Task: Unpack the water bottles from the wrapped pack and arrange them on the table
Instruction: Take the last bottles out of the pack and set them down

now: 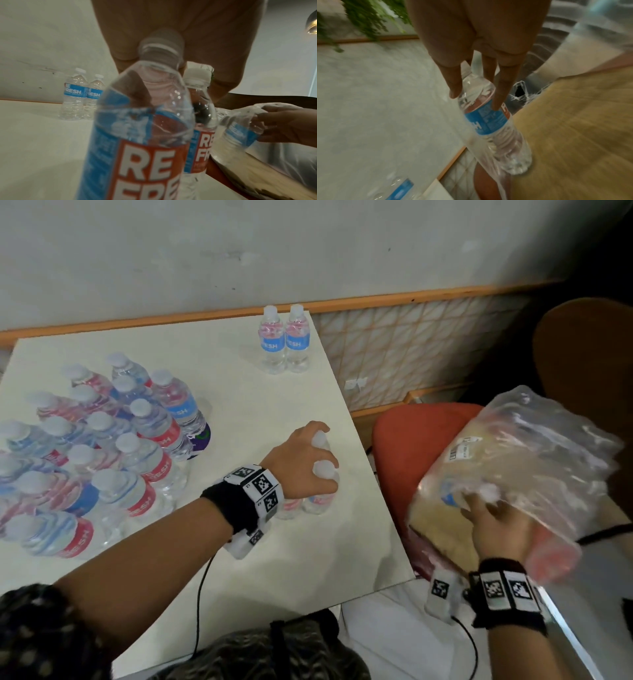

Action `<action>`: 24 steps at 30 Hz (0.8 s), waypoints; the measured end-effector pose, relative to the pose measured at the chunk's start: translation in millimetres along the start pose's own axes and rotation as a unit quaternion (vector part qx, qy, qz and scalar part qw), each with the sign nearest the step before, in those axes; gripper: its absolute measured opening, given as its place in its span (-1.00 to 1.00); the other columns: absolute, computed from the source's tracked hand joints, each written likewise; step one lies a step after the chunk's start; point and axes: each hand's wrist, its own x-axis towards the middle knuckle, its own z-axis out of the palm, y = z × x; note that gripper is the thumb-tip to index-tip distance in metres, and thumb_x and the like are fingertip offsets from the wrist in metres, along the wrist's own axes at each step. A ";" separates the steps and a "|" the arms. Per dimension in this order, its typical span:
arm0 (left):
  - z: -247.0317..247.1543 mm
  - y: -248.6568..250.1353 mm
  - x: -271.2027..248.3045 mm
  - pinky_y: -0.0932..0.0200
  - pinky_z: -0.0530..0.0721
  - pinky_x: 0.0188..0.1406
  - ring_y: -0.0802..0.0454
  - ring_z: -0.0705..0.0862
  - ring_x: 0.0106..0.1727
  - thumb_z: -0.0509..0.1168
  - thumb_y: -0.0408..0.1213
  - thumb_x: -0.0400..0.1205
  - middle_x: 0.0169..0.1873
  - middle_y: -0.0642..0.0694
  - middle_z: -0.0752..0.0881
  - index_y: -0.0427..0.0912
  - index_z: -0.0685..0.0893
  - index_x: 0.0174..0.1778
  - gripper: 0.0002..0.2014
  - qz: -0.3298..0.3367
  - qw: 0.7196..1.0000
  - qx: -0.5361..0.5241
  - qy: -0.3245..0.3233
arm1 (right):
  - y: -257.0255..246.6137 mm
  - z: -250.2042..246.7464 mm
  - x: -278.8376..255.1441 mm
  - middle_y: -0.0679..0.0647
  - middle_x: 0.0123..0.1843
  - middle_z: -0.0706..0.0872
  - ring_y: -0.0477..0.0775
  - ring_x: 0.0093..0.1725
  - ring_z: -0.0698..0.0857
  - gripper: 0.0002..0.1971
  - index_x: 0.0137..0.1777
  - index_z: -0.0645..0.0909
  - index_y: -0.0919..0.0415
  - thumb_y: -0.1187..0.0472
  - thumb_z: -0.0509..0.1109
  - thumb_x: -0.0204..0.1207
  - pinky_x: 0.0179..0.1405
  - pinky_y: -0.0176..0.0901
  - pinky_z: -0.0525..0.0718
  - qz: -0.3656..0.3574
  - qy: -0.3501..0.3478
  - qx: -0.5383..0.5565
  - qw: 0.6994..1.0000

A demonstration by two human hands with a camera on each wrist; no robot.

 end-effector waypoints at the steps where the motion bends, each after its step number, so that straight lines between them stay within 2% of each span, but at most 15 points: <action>1: -0.4 -0.4 0.3 -0.02 0.52 0.32 0.21 0.31 0.43 0.33 0.15 0.24 0.43 0.28 0.17 0.22 0.73 -0.01 -0.60 0.004 1.000 -0.002 -0.001 | 5.3 1.7 -2.9 0.08 -0.03 0.74 0.19 0.06 0.76 -0.74 -0.01 0.66 0.08 -0.02 0.53 0.39 0.14 0.18 0.71 -0.026 -0.005 0.021 0.999; 2: 0.0 -1.3 1.3 -0.02 0.53 0.32 0.23 0.31 0.44 0.29 0.19 0.20 0.42 0.29 0.18 0.23 0.74 -0.02 -0.57 0.008 1.000 -0.001 -0.005 | 8.8 3.6 -12.6 0.08 0.00 0.72 0.16 0.05 0.75 -0.78 0.02 0.65 0.00 0.06 0.54 0.41 0.08 0.22 0.74 -0.042 -0.010 0.033 0.999; 4: 1.0 -2.7 3.9 -0.03 0.54 0.33 0.24 0.28 0.47 0.20 0.26 0.16 0.43 0.29 0.22 0.26 0.75 -0.05 -0.51 0.022 1.000 0.010 -0.018 | 10.5 7.1 -33.1 0.02 -0.04 0.73 0.14 0.04 0.73 -0.82 -0.08 0.64 -0.16 0.11 0.55 0.41 0.00 0.24 0.77 -0.069 -0.028 0.039 0.996; 6: 0.5 -2.8 4.9 -0.03 0.54 0.34 0.24 0.28 0.48 0.20 0.25 0.18 0.43 0.28 0.26 0.29 0.75 -0.07 -0.55 0.031 0.999 0.015 -0.037 | 14.2 9.5 -51.8 0.06 -0.07 0.75 0.20 0.03 0.75 -0.83 -0.11 0.63 -0.14 0.12 0.55 0.40 -0.01 0.28 0.76 -0.093 -0.050 0.030 0.994; 8: -2.9 -0.4 3.3 -0.02 0.51 0.36 0.20 0.34 0.44 0.30 0.14 0.28 0.43 0.24 0.22 0.28 0.77 -0.07 -0.67 0.034 0.998 0.009 -0.054 | 12.3 14.5 -70.4 0.19 -0.03 0.74 0.28 0.06 0.74 -0.83 -0.08 0.63 -0.04 0.22 0.53 0.43 -0.02 0.30 0.77 -0.080 -0.082 0.067 0.991; 9: -5.0 1.3 2.3 -0.02 0.50 0.37 0.16 0.36 0.42 0.34 0.07 0.33 0.43 0.21 0.21 0.26 0.77 -0.06 -0.72 0.038 0.997 0.008 -0.061 | 9.1 19.1 -79.7 0.18 -0.04 0.73 0.28 0.06 0.73 -0.82 -0.06 0.63 0.00 0.25 0.52 0.44 -0.04 0.26 0.77 -0.085 -0.098 0.078 0.988; 11: -8.5 3.2 0.0 0.01 0.46 0.41 0.12 0.34 0.45 0.34 0.00 0.35 0.45 0.16 0.19 0.25 0.77 -0.03 -0.72 0.047 0.996 0.007 -0.080 | 5.2 35.3 -92.4 0.00 -0.12 0.75 0.22 -0.01 0.72 -0.79 -0.05 0.62 -0.08 0.25 0.51 0.45 -0.05 0.14 0.76 -0.129 -0.121 0.048 0.983; 13: -10.8 3.9 -3.5 0.03 0.44 0.43 0.12 0.30 0.48 0.28 -0.01 0.28 0.48 0.14 0.19 0.26 0.76 -0.02 -0.64 0.052 0.993 0.002 -0.101 | 5.4 58.2 -98.5 -0.17 -0.15 0.73 0.08 -0.06 0.70 -0.75 -0.03 0.60 -0.16 0.24 0.50 0.46 -0.05 0.01 0.71 -0.164 -0.145 0.004 0.976; 15: -11.4 3.1 -7.0 0.06 0.41 0.44 0.10 0.26 0.51 0.24 -0.05 0.25 0.49 0.09 0.21 0.19 0.77 0.01 -0.59 0.057 0.991 0.008 -0.119 | 8.6 84.6 -98.9 -0.19 -0.03 0.73 0.00 0.03 0.69 -0.73 0.10 0.59 -0.12 0.21 0.48 0.48 0.05 -0.06 0.67 -0.204 -0.151 -0.045 0.966; 17: -13.3 1.2 -10.9 0.09 0.38 0.46 0.05 0.25 0.53 0.29 -0.10 0.31 0.50 0.03 0.22 0.05 0.76 0.06 -0.60 0.058 0.991 0.012 -0.121 | 14.2 106.0 -93.8 -0.08 0.18 0.72 -0.02 0.20 0.67 -0.60 0.32 0.53 0.00 0.24 0.44 0.50 0.24 -0.07 0.63 -0.223 -0.156 -0.065 0.960; 19: -16.0 -2.5 -14.4 0.07 0.36 0.49 0.00 0.24 0.53 0.36 -0.20 0.42 0.52 -0.02 0.20 0.04 0.73 0.13 -0.66 0.055 0.993 0.014 -0.105 | 16.1 117.1 -88.2 -0.07 0.31 0.64 0.00 0.31 0.62 -0.45 0.45 0.42 0.02 0.36 0.42 0.49 0.35 -0.04 0.59 -0.189 -0.183 -0.038 0.964; 21: -16.1 -8.4 -16.6 0.06 0.33 0.50 -0.07 0.23 0.54 0.40 -0.22 0.45 0.53 -0.05 0.19 0.05 0.68 0.23 -0.60 0.055 0.995 0.020 -0.086 | 18.2 121.6 -85.8 -0.10 0.38 0.55 0.03 0.37 0.57 -0.27 0.51 0.28 -0.03 0.46 0.46 0.43 0.40 -0.01 0.56 -0.152 -0.240 -0.008 0.959; 22: -15.0 -11.7 -17.4 0.06 0.32 0.51 -0.08 0.22 0.54 0.42 -0.20 0.45 0.54 -0.05 0.19 0.06 0.65 0.29 -0.56 0.055 0.996 0.018 -0.074 | 21.0 123.8 -85.3 -0.11 0.39 0.50 0.02 0.39 0.54 -0.15 0.53 0.18 -0.07 0.50 0.50 0.37 0.39 -0.09 0.56 -0.147 -0.269 -0.004 0.952; 24: -11.0 -19.5 -18.1 0.05 0.30 0.54 -0.08 0.21 0.56 0.47 -0.15 0.43 0.55 -0.06 0.18 0.08 0.56 0.41 -0.42 0.056 0.997 0.007 -0.046 | 25.2 128.8 -84.4 -0.09 0.43 0.44 -0.06 0.38 0.51 0.07 0.56 -0.01 -0.06 0.51 0.59 0.25 0.26 -0.42 0.57 -0.161 -0.298 -0.019 0.941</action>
